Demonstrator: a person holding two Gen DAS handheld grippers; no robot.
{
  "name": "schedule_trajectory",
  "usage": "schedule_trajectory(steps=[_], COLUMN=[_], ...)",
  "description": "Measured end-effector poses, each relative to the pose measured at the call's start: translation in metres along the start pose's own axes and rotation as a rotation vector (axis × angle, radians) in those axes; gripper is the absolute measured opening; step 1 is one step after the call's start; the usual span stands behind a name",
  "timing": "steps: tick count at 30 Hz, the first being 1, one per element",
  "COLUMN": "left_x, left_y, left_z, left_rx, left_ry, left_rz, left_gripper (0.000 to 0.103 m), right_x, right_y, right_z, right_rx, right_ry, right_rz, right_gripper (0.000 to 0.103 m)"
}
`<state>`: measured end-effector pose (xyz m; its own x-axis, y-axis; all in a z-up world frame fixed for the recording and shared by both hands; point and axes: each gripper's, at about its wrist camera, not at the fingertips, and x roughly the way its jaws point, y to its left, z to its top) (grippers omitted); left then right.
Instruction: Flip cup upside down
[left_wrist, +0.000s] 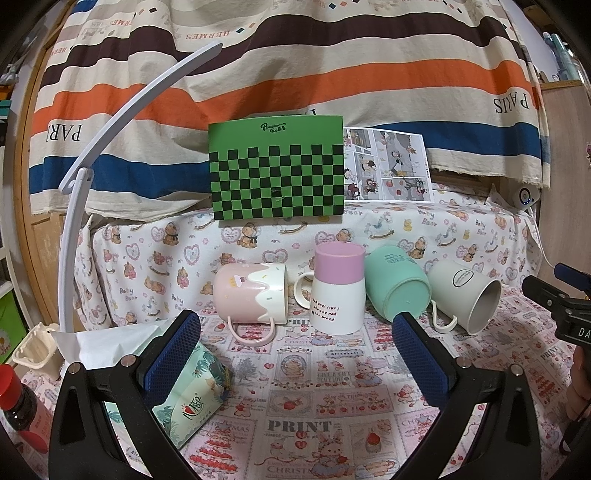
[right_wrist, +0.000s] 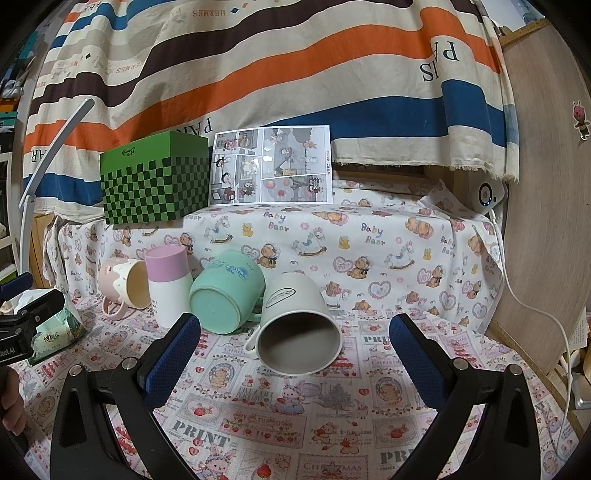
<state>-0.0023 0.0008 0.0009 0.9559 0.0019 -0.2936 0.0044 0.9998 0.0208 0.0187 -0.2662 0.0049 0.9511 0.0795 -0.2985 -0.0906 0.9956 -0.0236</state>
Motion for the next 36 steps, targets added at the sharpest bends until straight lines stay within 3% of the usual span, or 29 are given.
schedule_trajectory(steps=[29, 33, 36], left_x=[0.001, 0.001, 0.001], left_y=[0.000, -0.002, -0.002], left_z=[0.000, 0.001, 0.000], left_rx=[0.001, -0.001, 0.000], left_ry=[0.000, 0.001, 0.000], left_rz=[0.000, -0.001, 0.000], left_gripper=[0.103, 0.103, 0.103], right_x=[-0.004, -0.002, -0.012], right_y=[0.002, -0.002, -0.018], right_z=[0.001, 0.002, 0.023], right_rx=[0.000, -0.025, 0.061], right_ry=[-0.001, 0.018, 0.015], right_rz=[0.002, 0.019, 0.072], right_gripper=[0.103, 0.103, 0.103])
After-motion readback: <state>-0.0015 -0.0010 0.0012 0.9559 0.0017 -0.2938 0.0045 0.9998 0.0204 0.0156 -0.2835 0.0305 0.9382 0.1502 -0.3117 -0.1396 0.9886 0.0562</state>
